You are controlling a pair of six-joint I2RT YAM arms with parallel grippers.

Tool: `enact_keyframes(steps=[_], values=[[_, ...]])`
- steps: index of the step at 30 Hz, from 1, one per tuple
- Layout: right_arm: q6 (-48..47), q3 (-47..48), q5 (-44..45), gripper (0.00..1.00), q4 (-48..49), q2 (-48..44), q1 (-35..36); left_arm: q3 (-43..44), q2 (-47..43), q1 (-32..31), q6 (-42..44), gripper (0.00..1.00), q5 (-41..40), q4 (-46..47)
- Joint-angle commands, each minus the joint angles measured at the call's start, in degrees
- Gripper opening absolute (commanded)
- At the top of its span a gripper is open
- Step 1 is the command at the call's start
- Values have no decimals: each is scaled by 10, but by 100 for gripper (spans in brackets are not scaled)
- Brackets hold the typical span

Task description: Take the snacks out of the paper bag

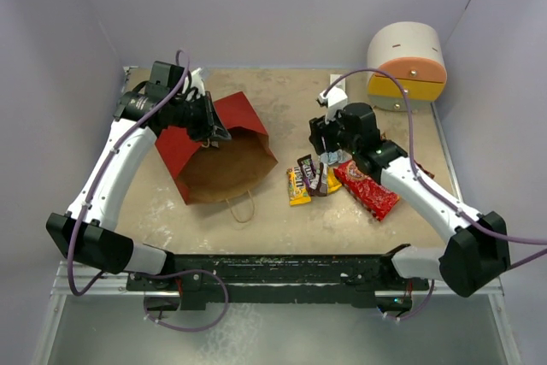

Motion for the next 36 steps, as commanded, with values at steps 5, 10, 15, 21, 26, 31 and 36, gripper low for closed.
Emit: enact_keyframes(steps=[5,10,15,21,26,31,36], values=[[-17,-45,-152,63,95,-25,83,17,-8,4,-11,0,1,20],[-121,-64,-158,64,186,-24,211,22,-7,4,-9,0,8,13],[-191,-45,-144,66,281,56,279,37,-4,3,-1,0,18,-3],[-313,13,-97,68,383,203,320,50,-4,4,7,0,33,-27],[-399,118,45,72,432,350,340,66,-5,4,24,0,37,-50],[-437,226,97,73,416,464,339,70,-6,3,45,0,55,-60],[-474,286,140,75,404,545,339,87,-2,3,82,0,62,-80]])
